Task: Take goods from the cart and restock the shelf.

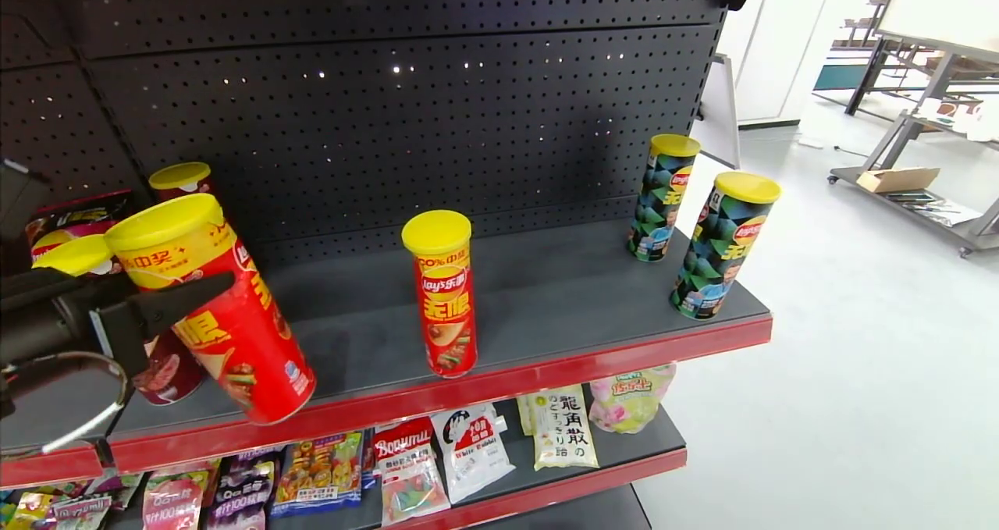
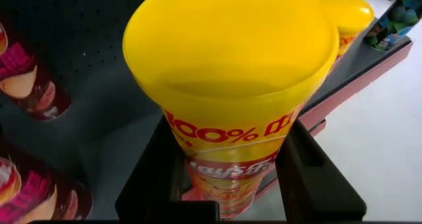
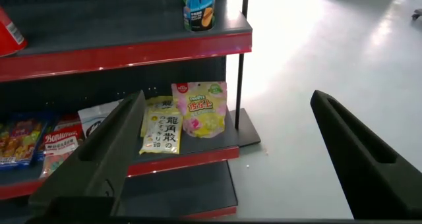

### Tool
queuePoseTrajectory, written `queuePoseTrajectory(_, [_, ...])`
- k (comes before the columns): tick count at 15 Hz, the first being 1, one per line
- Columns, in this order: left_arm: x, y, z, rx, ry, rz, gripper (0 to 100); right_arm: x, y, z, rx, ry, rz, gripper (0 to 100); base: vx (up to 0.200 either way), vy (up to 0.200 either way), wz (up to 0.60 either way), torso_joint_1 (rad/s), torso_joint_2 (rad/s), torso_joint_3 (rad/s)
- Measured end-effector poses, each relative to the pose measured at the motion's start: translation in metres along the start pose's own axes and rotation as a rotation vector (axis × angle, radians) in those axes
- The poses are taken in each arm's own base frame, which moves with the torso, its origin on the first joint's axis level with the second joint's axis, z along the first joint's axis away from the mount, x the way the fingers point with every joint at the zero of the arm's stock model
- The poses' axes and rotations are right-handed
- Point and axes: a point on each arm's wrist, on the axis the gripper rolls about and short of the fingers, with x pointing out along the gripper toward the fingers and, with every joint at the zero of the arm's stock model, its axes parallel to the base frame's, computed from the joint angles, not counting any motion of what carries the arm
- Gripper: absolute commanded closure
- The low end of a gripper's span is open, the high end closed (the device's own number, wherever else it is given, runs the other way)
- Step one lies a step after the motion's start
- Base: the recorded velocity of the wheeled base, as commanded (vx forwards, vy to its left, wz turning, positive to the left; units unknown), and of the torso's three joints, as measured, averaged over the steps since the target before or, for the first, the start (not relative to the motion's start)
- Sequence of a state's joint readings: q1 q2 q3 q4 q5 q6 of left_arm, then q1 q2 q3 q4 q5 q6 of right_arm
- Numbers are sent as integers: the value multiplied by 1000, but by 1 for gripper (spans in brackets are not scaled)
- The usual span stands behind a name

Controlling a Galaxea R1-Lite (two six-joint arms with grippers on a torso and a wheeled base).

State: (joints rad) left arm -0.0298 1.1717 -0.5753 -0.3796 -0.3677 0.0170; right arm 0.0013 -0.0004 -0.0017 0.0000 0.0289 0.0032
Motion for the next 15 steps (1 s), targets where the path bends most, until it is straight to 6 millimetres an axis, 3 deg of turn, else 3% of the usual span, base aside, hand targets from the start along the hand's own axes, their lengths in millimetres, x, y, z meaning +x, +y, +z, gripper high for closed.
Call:
queuePoseTrajectory(9, [100, 21, 45, 62, -18, -129, 100, 0, 0, 0, 0, 0, 0, 0, 0, 0, 0, 0, 0, 0])
queuePoseTrajectory(15, [170, 29, 31, 99, -14, -195, 100, 0, 0, 0, 0, 0, 0, 0, 0, 0, 0, 0, 0, 0])
